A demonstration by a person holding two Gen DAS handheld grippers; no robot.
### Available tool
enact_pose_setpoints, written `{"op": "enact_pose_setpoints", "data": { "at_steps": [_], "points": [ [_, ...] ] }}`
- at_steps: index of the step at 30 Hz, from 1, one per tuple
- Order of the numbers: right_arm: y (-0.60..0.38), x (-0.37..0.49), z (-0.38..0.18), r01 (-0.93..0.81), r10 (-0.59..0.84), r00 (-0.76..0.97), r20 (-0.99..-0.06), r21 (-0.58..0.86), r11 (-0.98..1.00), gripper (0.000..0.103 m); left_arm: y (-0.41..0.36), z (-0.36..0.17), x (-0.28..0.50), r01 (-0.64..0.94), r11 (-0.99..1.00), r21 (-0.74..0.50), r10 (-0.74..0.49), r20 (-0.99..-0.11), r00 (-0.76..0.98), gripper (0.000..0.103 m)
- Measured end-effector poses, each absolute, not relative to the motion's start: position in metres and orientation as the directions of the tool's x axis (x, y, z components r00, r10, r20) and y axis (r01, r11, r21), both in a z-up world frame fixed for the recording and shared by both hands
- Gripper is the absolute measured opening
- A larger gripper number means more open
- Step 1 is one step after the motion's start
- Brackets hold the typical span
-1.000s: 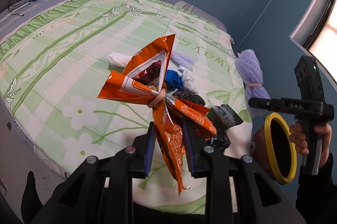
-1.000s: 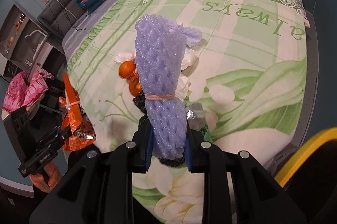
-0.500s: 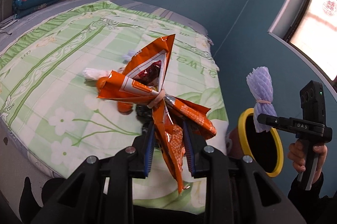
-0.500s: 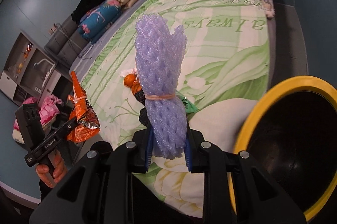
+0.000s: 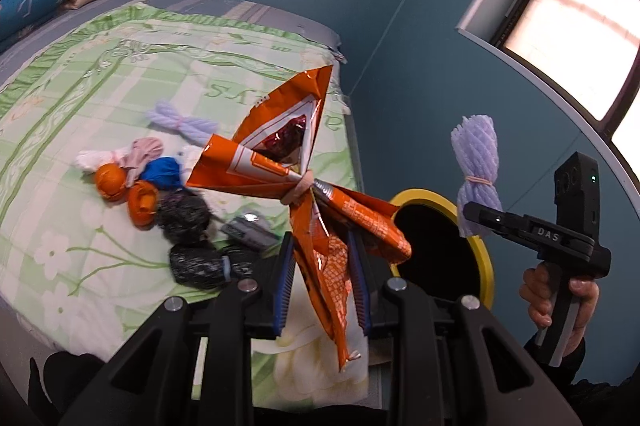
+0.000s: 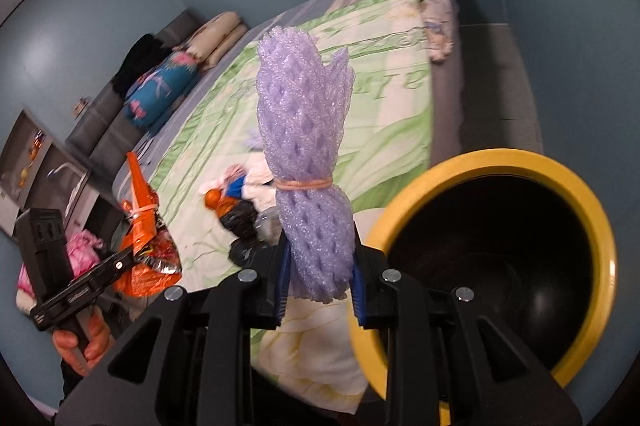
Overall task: Collect trash
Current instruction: 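Lift both held items and carry them over the yellow-rimmed bin, then open both grippers to drop the wrapper and foam mesh into the bin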
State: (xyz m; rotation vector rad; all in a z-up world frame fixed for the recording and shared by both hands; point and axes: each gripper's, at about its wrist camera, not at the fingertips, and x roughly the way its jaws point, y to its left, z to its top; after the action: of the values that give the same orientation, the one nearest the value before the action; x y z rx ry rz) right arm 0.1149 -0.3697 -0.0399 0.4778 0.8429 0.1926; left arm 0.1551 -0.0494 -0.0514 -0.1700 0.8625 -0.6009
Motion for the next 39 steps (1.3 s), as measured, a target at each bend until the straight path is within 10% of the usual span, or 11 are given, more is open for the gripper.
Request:
{"op": "enact_pose_setpoints", "data": {
  "at_steps": [39],
  "points": [
    [-0.451,0.098,-0.066,0.233,0.232,0.67,-0.705,0.497,0.836,0.027,-0.226,-0.107,0.146,0.655,0.618,-0.434,-0.697,-0.688,0.201,0.025]
  ]
}}
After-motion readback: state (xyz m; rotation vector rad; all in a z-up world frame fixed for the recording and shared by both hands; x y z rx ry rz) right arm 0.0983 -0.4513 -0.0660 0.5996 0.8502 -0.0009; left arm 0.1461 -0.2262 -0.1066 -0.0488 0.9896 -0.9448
